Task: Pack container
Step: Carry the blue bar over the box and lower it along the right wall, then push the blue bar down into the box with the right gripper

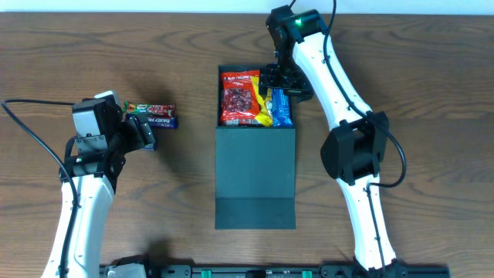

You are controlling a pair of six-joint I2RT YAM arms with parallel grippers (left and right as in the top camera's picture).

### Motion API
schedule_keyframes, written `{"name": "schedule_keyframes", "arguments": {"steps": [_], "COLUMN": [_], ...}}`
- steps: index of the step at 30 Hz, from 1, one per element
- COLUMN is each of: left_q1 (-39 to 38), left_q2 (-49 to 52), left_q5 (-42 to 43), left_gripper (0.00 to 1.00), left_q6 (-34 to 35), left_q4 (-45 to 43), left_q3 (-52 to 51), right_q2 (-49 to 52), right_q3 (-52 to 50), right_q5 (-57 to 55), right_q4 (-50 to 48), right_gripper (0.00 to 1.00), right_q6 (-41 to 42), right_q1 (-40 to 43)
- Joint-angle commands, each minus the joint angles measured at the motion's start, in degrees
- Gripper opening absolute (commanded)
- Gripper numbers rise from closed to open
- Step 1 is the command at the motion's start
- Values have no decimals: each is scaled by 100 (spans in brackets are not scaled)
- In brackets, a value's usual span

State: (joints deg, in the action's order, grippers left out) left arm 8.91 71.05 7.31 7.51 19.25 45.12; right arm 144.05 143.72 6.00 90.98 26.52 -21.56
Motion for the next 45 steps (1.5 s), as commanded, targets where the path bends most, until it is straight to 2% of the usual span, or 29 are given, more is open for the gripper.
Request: {"name": "schedule_keyframes", "arguments": {"steps": [1,3,4,8,9,10,11,13,17,25,45], "left_q1": [7,7,7,7,7,7,7,7,7,7,7], "left_q2": [20,20,20,20,20,20,20,20,20,20,20], "left_q5": [-2,-2,-2,-2,-2,-2,-4,-4,-2,-2,-4], "left_gripper": [95,95,95,95,95,95,95,95,95,95,95], "left_q6": [22,22,22,22,22,22,22,20,22,22,20], "left_q4": [39,44,48,85,90,92,90,90,92,94,146], "left_q3": [155,155,155,155,155,155,155,155,155,155,155], "right_q2": [-223,-313,-372,-494,-496,-496,-496,-483,-474,-474,-413], "right_q3": [192,339,470,1023,1110,1167,1161,1032,501,-728,-852], "right_q5": [-13,-179,-278,-540,-638,-761,-820,-815,-815,-256,-105], "right_q4": [-103,-264,-361,-804,-962,-1235,-1506,-2076,-2706,-2900,-2695], "right_gripper": [70,58,56,60,49,31,18,2,2,1,2], "right_q6": [160,247,271,278,282,284,282,254,-22,131,48], "right_q1": [17,46,68,118,120,120,120,116,103,299,435]}}
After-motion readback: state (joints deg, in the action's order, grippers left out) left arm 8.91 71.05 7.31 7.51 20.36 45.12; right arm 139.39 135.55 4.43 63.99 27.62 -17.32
